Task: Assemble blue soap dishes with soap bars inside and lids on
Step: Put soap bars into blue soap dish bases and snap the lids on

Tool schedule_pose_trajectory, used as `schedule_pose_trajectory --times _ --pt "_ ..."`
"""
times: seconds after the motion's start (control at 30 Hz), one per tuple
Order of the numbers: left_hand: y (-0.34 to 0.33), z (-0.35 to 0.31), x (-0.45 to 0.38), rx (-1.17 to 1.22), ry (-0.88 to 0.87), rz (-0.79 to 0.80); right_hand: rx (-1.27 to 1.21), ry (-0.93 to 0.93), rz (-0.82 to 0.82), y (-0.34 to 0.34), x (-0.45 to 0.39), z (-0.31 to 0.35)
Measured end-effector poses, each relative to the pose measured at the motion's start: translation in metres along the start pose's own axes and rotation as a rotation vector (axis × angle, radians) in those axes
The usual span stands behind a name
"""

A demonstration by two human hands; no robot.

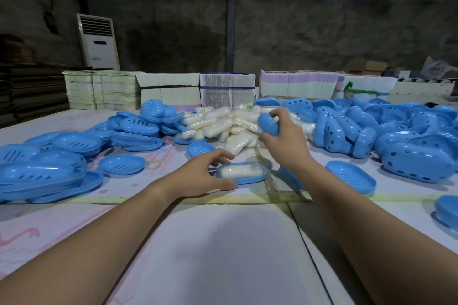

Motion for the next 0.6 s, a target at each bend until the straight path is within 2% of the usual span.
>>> schedule_pose_trajectory --times 0.07,0.13,0.2,0.27,0.33,0.37,0.47,0.6 --pt "-0.001 0.001 0.001 0.018 0.011 0.003 -0.375 -0.106 -0.046 0.000 0.001 0.005" --pt "0.000 0.000 0.002 0.028 0.017 -0.001 -0.722 -0.251 -0.020 -0.010 0.004 0.007" --pt "-0.001 -0.001 0.002 0.038 0.021 0.006 -0.897 -0.352 0.050 -0.021 0.007 0.010" --pt "-0.002 -0.001 0.002 0.053 0.022 0.006 -0.970 -0.416 0.141 -0.034 0.012 0.011" --pt "-0.002 0.000 0.001 0.060 0.017 0.003 -0.888 -0.464 0.222 -0.045 0.019 0.006" --pt "-0.002 0.001 0.000 0.058 0.020 0.005 -0.748 -0.458 0.268 -0.047 0.021 0.002" --pt "-0.002 0.002 0.001 0.052 0.030 0.012 -0.196 -0.288 0.369 -0.043 0.017 -0.006" --pt "-0.002 0.001 0.001 0.013 0.029 0.001 0.070 -0.068 0.470 -0.044 0.012 0.006"
Point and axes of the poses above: each hand's wrist, its own x-axis away from the middle knuckle, its own y-axis out of the back of the hand, z = x × y, the point moved 9 cm from there along -x, towards the middle knuckle, and after that the axes turned 10 degrees about y, right-handed, at the moved point
